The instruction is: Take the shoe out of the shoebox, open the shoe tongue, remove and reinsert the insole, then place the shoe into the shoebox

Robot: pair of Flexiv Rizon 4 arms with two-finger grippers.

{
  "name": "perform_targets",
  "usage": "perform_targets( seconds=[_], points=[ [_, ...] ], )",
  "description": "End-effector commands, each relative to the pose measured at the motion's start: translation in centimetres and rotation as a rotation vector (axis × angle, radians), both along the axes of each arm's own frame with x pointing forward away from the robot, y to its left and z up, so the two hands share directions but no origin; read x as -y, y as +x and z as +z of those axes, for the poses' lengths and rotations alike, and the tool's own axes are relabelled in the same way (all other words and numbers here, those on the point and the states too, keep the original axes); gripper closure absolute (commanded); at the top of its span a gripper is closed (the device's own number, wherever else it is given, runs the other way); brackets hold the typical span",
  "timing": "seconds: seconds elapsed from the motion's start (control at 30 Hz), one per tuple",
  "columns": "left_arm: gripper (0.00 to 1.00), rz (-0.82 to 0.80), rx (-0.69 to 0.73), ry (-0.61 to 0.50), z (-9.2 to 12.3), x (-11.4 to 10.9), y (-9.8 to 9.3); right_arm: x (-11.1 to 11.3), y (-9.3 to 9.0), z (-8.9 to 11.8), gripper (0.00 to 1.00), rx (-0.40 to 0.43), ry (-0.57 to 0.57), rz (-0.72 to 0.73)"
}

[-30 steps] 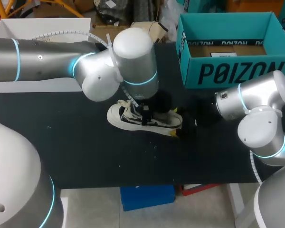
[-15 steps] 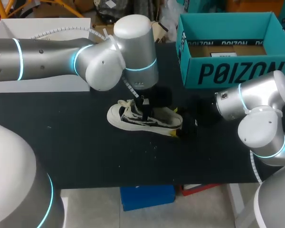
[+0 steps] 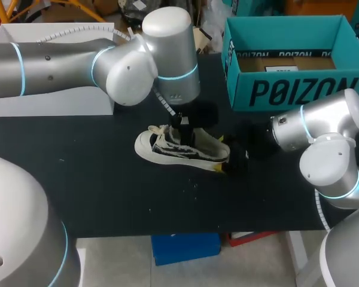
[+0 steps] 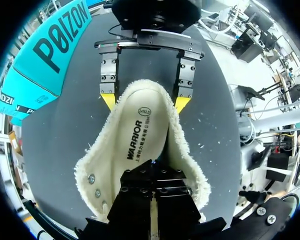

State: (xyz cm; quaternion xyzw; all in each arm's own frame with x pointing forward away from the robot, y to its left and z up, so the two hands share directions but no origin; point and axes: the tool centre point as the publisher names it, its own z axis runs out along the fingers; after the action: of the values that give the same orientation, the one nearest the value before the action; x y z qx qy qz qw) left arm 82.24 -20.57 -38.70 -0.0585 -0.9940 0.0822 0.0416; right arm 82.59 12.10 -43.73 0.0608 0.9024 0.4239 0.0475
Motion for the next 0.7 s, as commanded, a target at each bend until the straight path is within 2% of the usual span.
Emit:
perform_targets(
  seconds=[0.03, 0.5, 0.7],
  points=[
    [1.00, 0.001, 0.019, 0.001, 1.1, -0.2, -0.8, -0.4, 0.0, -0.5, 1.00, -0.002, -0.003, -0.001],
    [1.00, -0.009, 0.025, -0.021, 1.9, -0.6, -0.7, -0.4, 0.0, -0.5, 1.00, -0.002, -0.003, -0.001],
    [1.00, -0.049, -0.105, 0.004, 2.7, -0.7, 0.8, -0.4, 0.0, -0.5, 1.00, -0.002, -0.003, -0.001]
  ],
)
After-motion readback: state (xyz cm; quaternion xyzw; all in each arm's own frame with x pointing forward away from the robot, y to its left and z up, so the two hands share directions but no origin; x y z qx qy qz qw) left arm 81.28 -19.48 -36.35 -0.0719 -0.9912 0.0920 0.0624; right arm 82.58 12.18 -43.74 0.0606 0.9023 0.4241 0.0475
